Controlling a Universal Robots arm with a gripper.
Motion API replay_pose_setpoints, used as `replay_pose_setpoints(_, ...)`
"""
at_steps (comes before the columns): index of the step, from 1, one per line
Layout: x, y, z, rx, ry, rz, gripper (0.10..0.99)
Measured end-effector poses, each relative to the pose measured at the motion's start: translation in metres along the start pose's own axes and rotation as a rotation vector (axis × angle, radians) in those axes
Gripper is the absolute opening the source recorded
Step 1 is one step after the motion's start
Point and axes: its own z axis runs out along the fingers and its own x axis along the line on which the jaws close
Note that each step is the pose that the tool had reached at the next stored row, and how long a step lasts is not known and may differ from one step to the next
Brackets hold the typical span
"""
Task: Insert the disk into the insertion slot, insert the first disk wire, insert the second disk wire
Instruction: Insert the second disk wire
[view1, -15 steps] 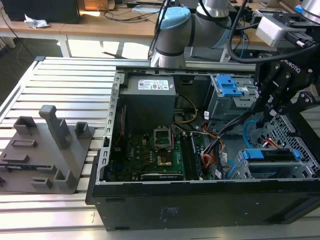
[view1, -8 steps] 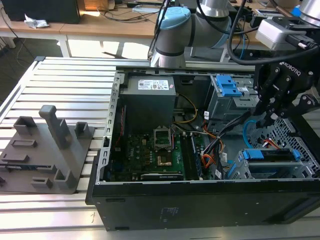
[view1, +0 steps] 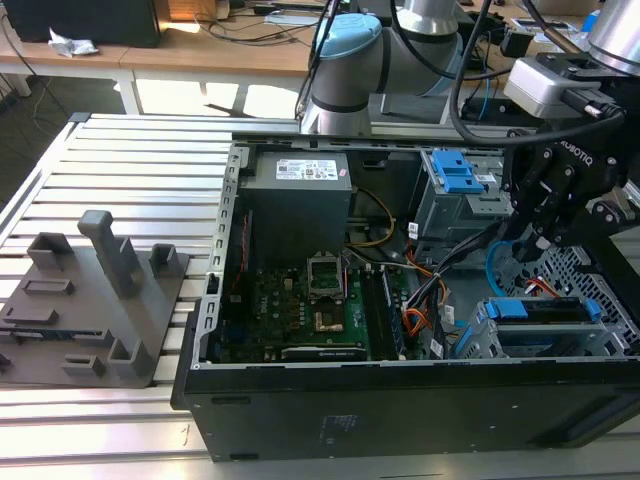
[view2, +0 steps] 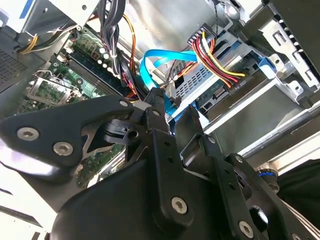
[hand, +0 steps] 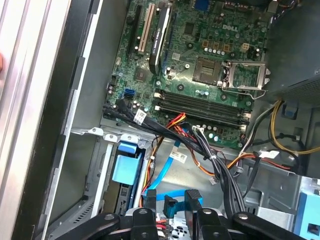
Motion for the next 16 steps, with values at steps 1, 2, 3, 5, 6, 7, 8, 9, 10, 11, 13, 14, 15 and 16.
replay_pose_setpoints(1, 0.0, 0.0, 0.0, 0.0, 0.0001, 0.0, 0.361)
replay_pose_setpoints(2, 0.0, 0.0, 0.0, 0.0, 0.0001, 0.0, 0.361)
replay_pose_setpoints(3, 0.0, 0.0, 0.0, 0.0, 0.0002, 0.0, 0.345)
replay_pose_setpoints(5, 0.0, 0.0, 0.0, 0.0, 0.0002, 0.0, 0.22)
replay_pose_setpoints(6, 0.0, 0.0, 0.0, 0.0, 0.0003, 0.0, 0.22)
replay_pose_setpoints(7, 0.0, 0.0, 0.0, 0.0, 0.0003, 0.0, 0.165)
replay_pose_setpoints(8, 0.0, 0.0, 0.0, 0.0, 0.0003, 0.0, 0.161)
replay_pose_setpoints(9, 0.0, 0.0, 0.0, 0.0, 0.0003, 0.0, 0.161)
replay_pose_setpoints(10, 0.0, 0.0, 0.0, 0.0, 0.0004, 0.0, 0.161)
replay_pose_setpoints(11, 0.0, 0.0, 0.0, 0.0, 0.0005, 0.0, 0.161)
replay_pose_setpoints(13, 0.0, 0.0, 0.0, 0.0, 0.0005, 0.0, 0.161)
replay_pose_setpoints(14, 0.0, 0.0, 0.0001, 0.0, 0.0006, 0.0, 0.161)
replay_pose_setpoints(15, 0.0, 0.0, 0.0001, -0.001, 0.0007, 0.005, 0.161)
replay_pose_setpoints(16, 0.0, 0.0, 0.0001, -0.002, 0.001, 0.023, 0.161)
